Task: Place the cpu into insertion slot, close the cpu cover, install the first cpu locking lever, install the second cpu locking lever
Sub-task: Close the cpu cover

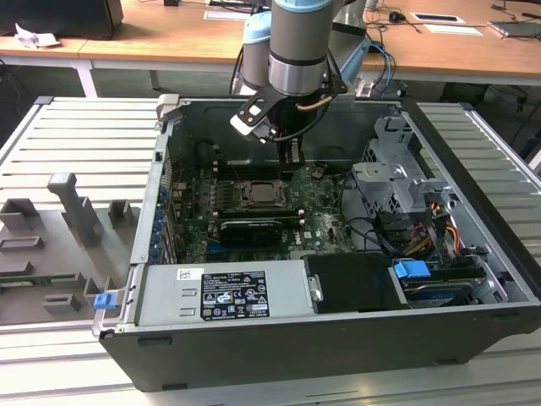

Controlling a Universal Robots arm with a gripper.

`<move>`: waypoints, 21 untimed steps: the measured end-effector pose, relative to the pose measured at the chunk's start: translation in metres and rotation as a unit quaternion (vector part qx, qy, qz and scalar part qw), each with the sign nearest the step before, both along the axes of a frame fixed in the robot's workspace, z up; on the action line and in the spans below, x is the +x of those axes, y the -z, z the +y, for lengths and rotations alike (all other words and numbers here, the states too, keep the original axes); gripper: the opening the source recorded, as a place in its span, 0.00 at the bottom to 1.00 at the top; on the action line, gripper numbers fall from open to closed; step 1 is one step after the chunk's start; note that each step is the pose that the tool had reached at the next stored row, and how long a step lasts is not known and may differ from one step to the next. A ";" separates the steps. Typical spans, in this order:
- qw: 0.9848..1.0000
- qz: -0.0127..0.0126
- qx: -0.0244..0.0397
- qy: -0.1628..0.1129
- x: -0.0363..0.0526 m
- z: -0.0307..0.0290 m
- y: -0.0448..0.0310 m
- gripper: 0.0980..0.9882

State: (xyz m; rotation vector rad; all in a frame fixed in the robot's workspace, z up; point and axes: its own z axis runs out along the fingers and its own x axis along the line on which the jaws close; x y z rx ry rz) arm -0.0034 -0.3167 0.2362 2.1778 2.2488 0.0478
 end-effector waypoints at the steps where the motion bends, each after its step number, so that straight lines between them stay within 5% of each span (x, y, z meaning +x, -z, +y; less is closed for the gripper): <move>1: 1.000 0.000 0.000 -0.002 -0.0017 0.0000 0.0017 0.01; 21: 1.000 0.000 0.000 -0.012 -0.0237 -0.0012 0.0107 0.01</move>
